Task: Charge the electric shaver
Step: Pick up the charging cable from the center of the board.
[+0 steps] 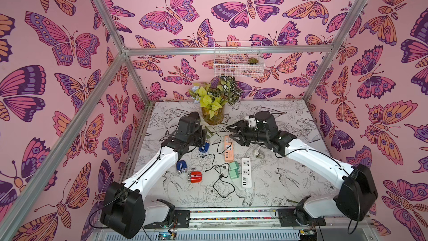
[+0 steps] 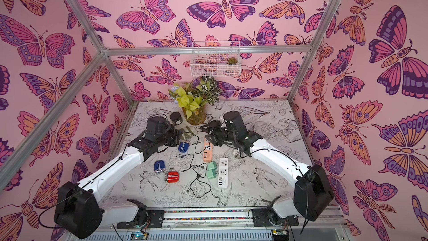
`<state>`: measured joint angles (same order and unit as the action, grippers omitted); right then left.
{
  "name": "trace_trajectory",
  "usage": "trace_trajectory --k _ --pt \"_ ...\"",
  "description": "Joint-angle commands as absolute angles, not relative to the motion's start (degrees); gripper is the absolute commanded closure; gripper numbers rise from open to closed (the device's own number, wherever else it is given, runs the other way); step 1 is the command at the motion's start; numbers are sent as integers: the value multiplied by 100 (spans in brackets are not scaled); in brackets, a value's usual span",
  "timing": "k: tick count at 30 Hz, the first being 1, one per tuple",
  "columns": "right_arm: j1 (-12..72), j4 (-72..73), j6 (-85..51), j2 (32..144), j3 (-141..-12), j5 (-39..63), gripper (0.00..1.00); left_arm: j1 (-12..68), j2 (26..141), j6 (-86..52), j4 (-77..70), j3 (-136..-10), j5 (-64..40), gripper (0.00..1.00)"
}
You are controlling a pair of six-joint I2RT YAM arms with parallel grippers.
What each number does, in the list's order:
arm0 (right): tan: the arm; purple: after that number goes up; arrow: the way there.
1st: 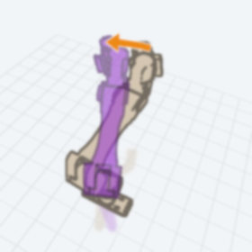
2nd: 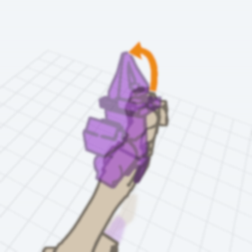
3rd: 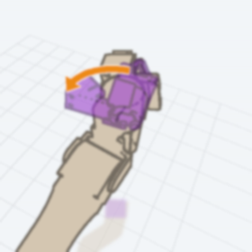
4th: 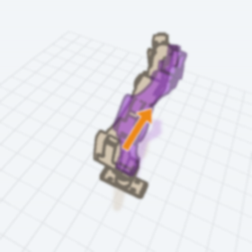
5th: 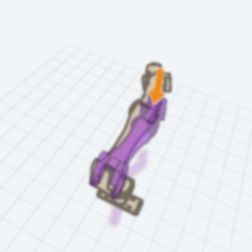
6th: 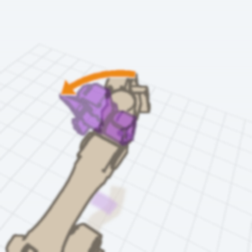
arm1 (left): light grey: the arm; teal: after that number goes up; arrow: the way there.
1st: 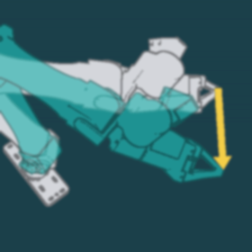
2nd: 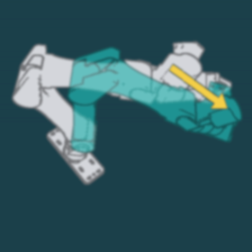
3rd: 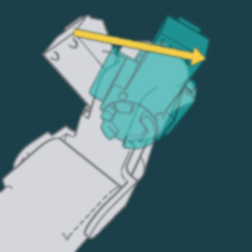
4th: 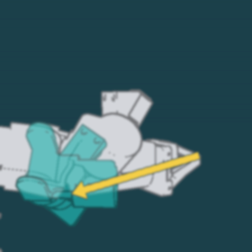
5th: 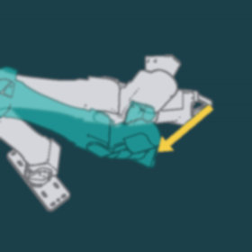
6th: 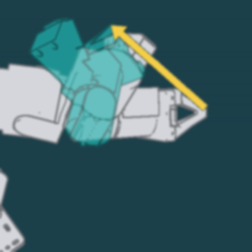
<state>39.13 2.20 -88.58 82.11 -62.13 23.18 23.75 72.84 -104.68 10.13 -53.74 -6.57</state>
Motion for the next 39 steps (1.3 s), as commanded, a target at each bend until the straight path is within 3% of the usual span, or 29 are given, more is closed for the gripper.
trace_trajectory --k 1,11,14,19,30,33,34,39 --pt "4240 1737 -10484 8392 -6085 1804 41 2575 6974 -10284 766 -5322 -426 100" --pt "4782 2482 -11642 8875 -5910 952 50 2883 6539 -10100 418 -4931 -379 100" --pt "4781 2437 -11689 8876 -5935 862 57 2909 6381 -10091 311 -4779 -360 100" --pt "4790 2289 -11681 8803 -5894 916 80 2909 6224 -10065 281 -4639 -343 100" --pt "4790 2125 -11659 8663 -5689 1025 100 2900 6240 -9978 148 -4586 -317 100" --pt "4694 1932 -11486 8532 -5644 1107 100 2814 6182 -9858 286 -4631 -389 70" --pt "4650 1848 -11410 8481 -5635 1147 100 2752 6163 -9821 347 -4632 -479 64" --pt "4512 1704 -11259 8314 -5487 1264 100 2437 6100 -9789 481 -4520 -943 59"
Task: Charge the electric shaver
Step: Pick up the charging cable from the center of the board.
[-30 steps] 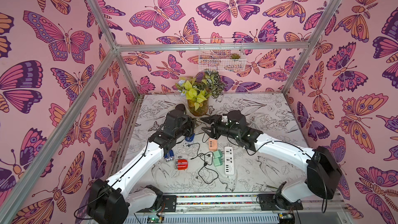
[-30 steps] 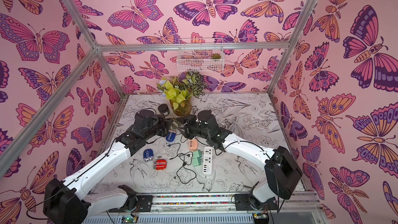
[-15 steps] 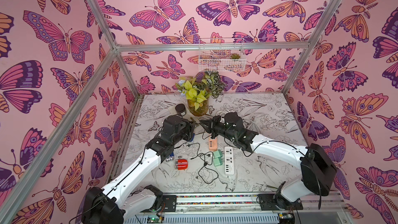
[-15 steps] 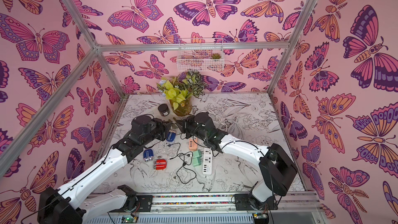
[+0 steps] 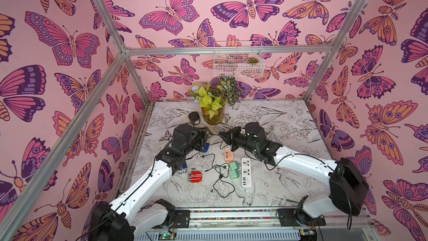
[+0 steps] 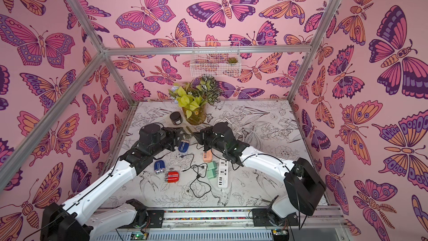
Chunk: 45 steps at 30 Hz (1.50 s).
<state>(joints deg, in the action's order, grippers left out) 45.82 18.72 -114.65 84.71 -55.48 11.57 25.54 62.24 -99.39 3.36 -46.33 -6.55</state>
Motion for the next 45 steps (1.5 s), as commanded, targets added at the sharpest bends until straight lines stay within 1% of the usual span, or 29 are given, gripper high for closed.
trace_trajectory --k 1,9,10,13,14,22,26,31,33,36,39,41,43,45 --pt "4509 1735 -11263 8319 -5468 1274 100 2418 6091 -9799 456 -4501 -977 59" --pt "4495 1860 -11311 8426 -5451 1322 100 2407 6259 -9840 237 -4582 -1329 62" --pt "4492 1882 -11320 8437 -5449 1336 100 2408 6281 -9814 237 -4609 -1371 64" --pt "4478 1924 -11321 8472 -5474 1342 100 2408 6319 -9811 245 -4607 -1499 74" --pt "4465 1935 -11320 8486 -5484 1345 100 2415 6311 -9809 247 -4583 -1503 76" --pt "4467 1994 -11351 8575 -5510 1414 100 2417 6428 -9811 195 -4639 -1521 76" --pt "4468 2047 -11389 8578 -5484 1384 100 2417 6485 -9774 176 -4676 -1544 88" --pt "4465 2035 -11399 8596 -5511 1380 100 2417 6515 -9772 145 -4658 -1542 97" --pt "4471 2048 -11399 8611 -5519 1380 100 2417 6539 -9749 126 -4676 -1560 100" --pt "4465 2049 -11400 8637 -5537 1422 100 2417 6543 -9747 66 -4667 -1540 100" --pt "4469 2022 -11393 8662 -5580 1586 78 2417 6530 -9747 24 -4658 -1482 100" --pt "4474 1971 -11333 8666 -5622 1693 69 2408 6539 -9762 -17 -4659 -1477 100" --pt "4487 1866 -11277 8687 -5675 1823 65 2408 6561 -9781 -82 -4658 -1493 100" --pt "4509 1946 -11305 8733 -5662 1861 65 2399 6607 -9794 -154 -4650 -1525 100"
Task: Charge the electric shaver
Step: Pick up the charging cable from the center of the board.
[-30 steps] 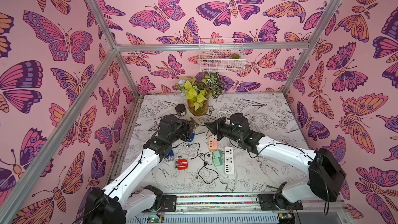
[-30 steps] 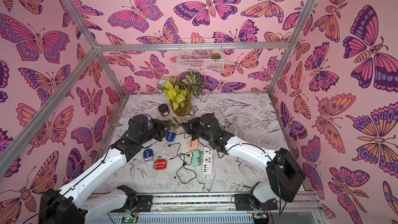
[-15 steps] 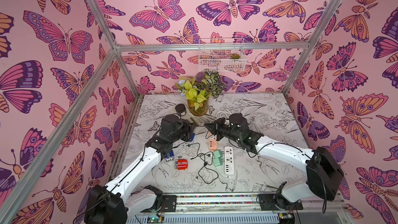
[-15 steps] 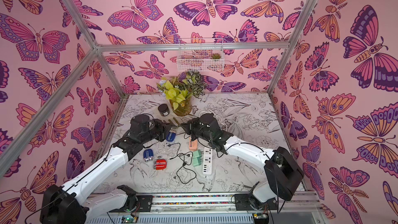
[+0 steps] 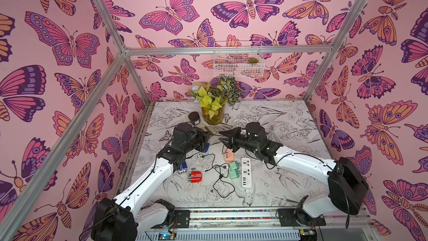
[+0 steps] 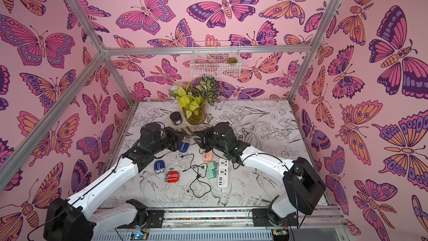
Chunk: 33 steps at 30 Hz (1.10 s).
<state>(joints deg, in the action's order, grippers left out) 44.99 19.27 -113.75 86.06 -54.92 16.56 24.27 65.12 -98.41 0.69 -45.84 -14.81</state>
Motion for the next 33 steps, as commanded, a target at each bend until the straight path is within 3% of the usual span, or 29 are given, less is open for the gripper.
trace_trajectory --k 1,10,21,33 --pt "4530 2046 -11356 8771 -5637 1853 65 2399 6625 -9813 -175 -4649 -1541 100" --pt "4555 2598 -11583 9180 -5827 1907 67 2399 6776 -9785 -279 -4693 -1687 100" --pt "4561 2812 -11685 9305 -5853 1934 77 2391 6842 -9765 -317 -4729 -1782 100" --pt "4555 2838 -11681 9270 -5781 1917 99 2391 6846 -9747 -316 -4750 -1793 100"
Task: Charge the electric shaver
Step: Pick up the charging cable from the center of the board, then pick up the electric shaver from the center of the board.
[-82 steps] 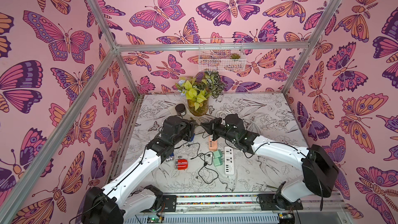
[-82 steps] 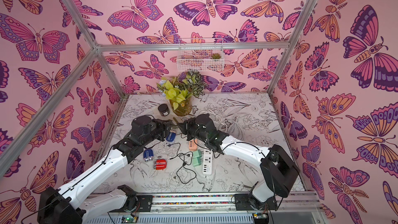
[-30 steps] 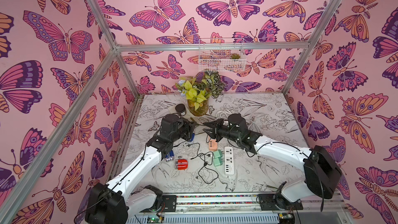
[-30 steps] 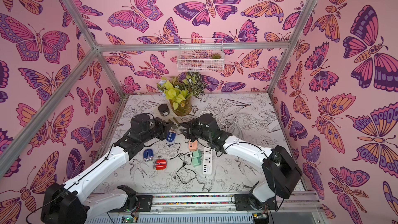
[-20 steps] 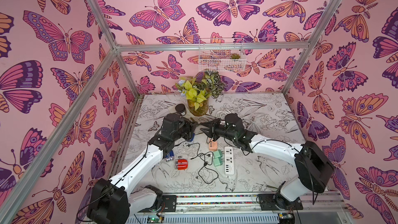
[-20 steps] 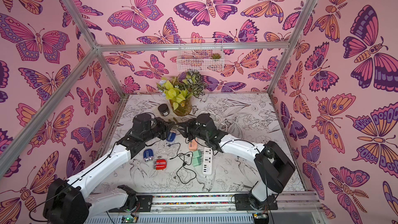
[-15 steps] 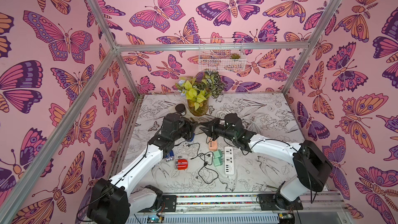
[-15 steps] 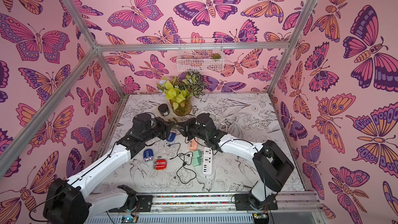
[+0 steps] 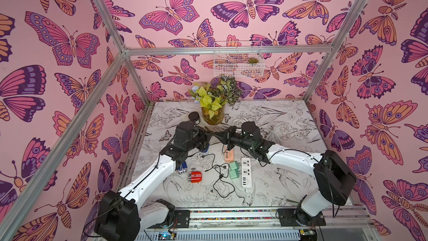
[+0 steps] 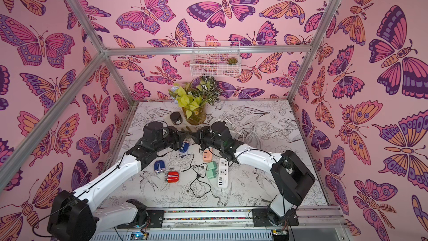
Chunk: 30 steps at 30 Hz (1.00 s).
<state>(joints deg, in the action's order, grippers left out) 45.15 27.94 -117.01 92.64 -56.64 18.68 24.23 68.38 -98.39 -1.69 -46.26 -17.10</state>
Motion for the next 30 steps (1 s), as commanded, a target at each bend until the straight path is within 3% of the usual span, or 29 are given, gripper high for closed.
trace_trajectory --k 1,3,7,9,12,15,20,24,30 --pt "4555 2837 -11673 9268 -5775 1917 100 2391 6835 -9742 -316 -4738 -1793 100" --pt "4547 2823 -11623 9251 -5750 1923 100 2391 6807 -9751 -312 -4713 -1774 100" --pt "4464 2554 -11276 9096 -5651 1949 100 2319 6730 -9323 360 -4937 -1738 64" --pt "4353 2323 -10954 9051 -5567 2050 100 2140 6769 -8732 1096 -5254 -1853 57" --pt "4120 1662 -10168 8616 -5496 2274 100 1928 7111 -6717 2751 -6116 -1723 49" --pt "3917 1333 -9472 8406 -5416 2526 100 1912 7766 -4587 3844 -6644 -1465 45" --pt "3670 855 -8597 8234 -5379 3039 100 1898 8542 -2479 4237 -6595 -1151 34" --pt "3562 755 -8465 8074 -5220 3119 100 1898 9196 -1546 4390 -6711 -811 26" --pt "3491 935 -8619 8153 -5209 3185 100 1917 10035 -901 4210 -7064 -584 23"
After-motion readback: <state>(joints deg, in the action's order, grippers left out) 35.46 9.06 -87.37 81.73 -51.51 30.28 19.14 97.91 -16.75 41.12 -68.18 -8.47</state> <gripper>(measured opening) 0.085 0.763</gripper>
